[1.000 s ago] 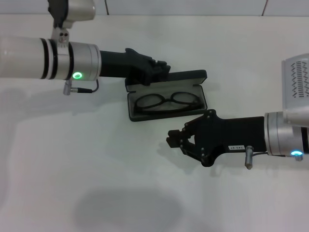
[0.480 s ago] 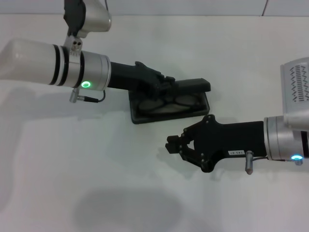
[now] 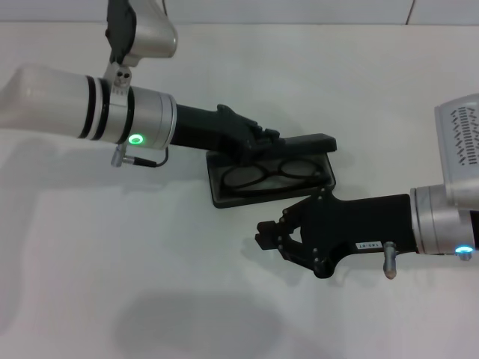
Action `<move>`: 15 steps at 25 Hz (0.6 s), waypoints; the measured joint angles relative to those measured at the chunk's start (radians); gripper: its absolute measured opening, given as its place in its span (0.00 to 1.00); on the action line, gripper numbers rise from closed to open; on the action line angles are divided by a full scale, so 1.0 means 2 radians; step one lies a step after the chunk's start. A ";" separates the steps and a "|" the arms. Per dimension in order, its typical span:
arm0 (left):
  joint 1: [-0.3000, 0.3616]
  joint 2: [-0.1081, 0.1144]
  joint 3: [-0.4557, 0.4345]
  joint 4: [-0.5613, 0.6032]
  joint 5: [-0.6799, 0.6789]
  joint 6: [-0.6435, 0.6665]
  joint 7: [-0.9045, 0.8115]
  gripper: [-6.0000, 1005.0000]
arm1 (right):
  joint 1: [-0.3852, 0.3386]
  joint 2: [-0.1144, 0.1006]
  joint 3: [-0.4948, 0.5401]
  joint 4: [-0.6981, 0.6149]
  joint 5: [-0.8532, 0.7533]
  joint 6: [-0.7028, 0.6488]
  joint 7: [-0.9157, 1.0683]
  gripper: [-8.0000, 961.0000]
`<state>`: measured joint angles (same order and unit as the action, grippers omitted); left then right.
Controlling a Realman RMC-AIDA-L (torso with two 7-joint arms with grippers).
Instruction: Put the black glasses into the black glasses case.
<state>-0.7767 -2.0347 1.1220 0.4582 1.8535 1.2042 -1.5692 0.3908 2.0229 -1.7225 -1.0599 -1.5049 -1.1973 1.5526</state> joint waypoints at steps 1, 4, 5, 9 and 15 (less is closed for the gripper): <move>0.000 -0.001 0.001 -0.002 0.005 -0.001 0.000 0.17 | 0.000 0.000 0.000 0.000 0.000 0.000 0.000 0.10; 0.000 -0.005 0.002 -0.003 0.020 -0.001 0.000 0.17 | 0.000 0.000 0.000 0.000 0.002 0.001 -0.002 0.10; 0.000 -0.007 0.002 -0.004 0.027 -0.001 -0.001 0.17 | 0.000 0.000 0.000 0.000 0.002 0.001 -0.002 0.10; -0.002 -0.012 0.001 -0.002 0.037 -0.001 0.000 0.18 | 0.000 0.001 -0.001 0.003 0.002 0.000 -0.002 0.10; 0.016 -0.017 -0.003 0.040 0.028 0.019 0.000 0.18 | -0.002 0.001 -0.003 0.004 0.002 -0.008 -0.002 0.10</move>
<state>-0.7450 -2.0684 1.1158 0.5374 1.9089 1.2430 -1.5688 0.3861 2.0248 -1.7284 -1.0522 -1.5004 -1.2143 1.5477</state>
